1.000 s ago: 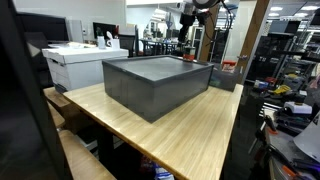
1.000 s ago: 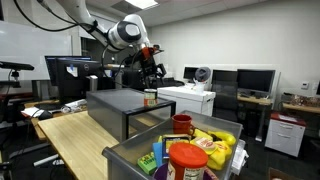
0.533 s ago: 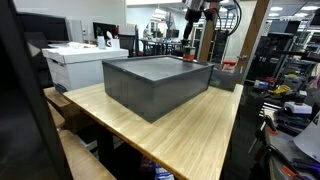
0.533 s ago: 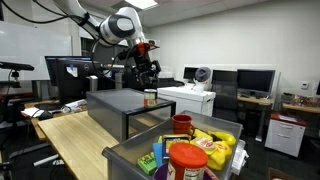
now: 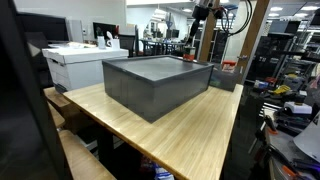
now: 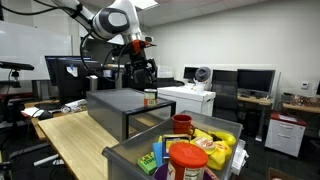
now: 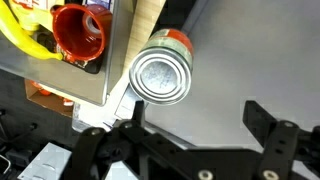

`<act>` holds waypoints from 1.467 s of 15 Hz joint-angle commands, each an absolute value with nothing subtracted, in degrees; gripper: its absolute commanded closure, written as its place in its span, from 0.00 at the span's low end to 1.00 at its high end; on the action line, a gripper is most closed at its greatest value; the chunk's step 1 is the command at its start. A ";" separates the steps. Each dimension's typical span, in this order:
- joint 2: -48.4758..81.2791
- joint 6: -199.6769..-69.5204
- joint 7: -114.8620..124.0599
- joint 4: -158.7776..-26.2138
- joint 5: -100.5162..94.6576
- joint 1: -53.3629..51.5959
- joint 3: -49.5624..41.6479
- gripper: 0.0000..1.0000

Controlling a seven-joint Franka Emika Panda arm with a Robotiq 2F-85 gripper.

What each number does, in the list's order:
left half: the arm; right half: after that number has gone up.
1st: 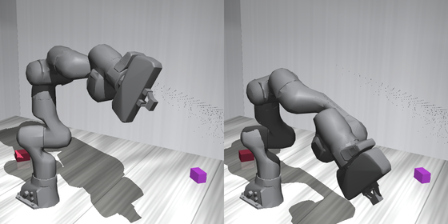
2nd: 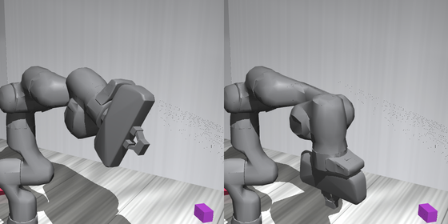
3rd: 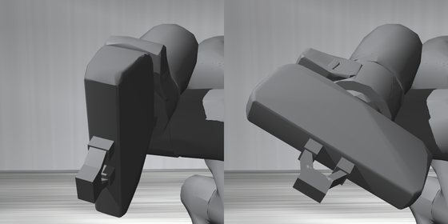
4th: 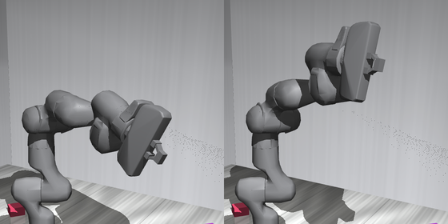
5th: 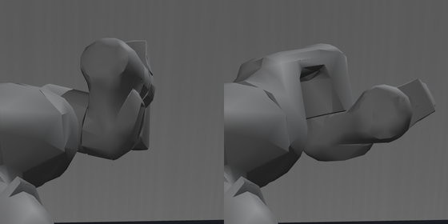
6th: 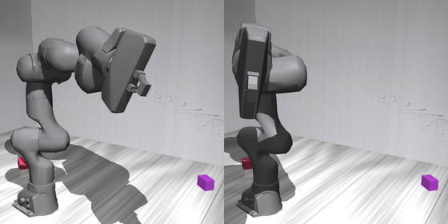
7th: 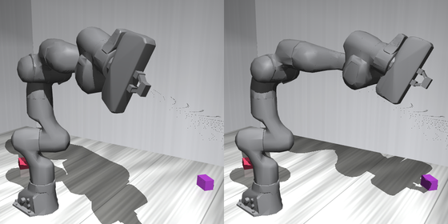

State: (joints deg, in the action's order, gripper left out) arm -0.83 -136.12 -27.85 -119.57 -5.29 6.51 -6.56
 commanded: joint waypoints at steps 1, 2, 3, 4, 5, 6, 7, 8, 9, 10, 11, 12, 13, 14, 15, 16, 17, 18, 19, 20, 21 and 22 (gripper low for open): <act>-4.75 -138.03 -33.25 -124.27 -0.44 7.14 -7.84 0.00; -5.57 -138.31 -34.48 -125.30 0.96 7.18 -8.54 0.00; -6.14 -138.82 -35.41 -126.09 2.05 7.21 -9.04 0.00; -6.88 -139.37 -36.64 -127.06 3.39 7.24 -9.70 0.00; -7.38 -139.96 -37.73 -127.81 4.62 7.23 -10.28 0.00; -8.02 -140.66 -39.26 -128.71 6.13 7.15 -11.01 0.00; -8.54 -141.34 -40.56 -129.52 7.47 7.11 -11.64 0.00; -9.02 -141.98 -42.13 -130.30 9.00 7.05 -12.36 0.00; -9.71 -142.82 -43.91 -131.30 10.82 6.98 -13.23 0.00; -10.23 -143.36 -45.89 -132.11 12.68 6.83 -14.25 0.00; -10.52 -143.56 -47.06 -132.53 14.00 6.74 -14.91 0.00; -10.67 -143.66 -48.21 -132.75 15.22 6.68 -15.51 0.00; -10.61 -143.22 -50.06 -132.62 17.42 6.56 -16.40 0.00; -10.73 -142.89 -51.11 -132.64 18.62 6.52 -16.89 0.00; -10.68 -142.01 -53.11 -132.22 20.68 6.43 -17.66 0.00; -10.66 -141.37 -55.34 -131.93 22.89 6.45 -18.45 0.00; -10.25 -140.08 -57.77 -130.91 25.43 6.52 -19.36 0.00; -9.95 -139.01 -59.33 -130.21 27.30 6.67 -19.99 0.00; -9.54 -137.68 -60.83 -129.31 29.19 6.91 -20.60 0.00; -9.01 -136.14 -61.89 -128.33 30.81 7.17 -21.22 0.00; -8.74 -134.53 -62.88 -127.50 32.21 7.44 -21.77 0.00; -8.29 -133.16 -63.20 -126.66 32.91 7.68 -22.16 0.00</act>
State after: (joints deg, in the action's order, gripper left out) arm -9.21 -137.04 -59.45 -129.05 29.19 6.68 -21.35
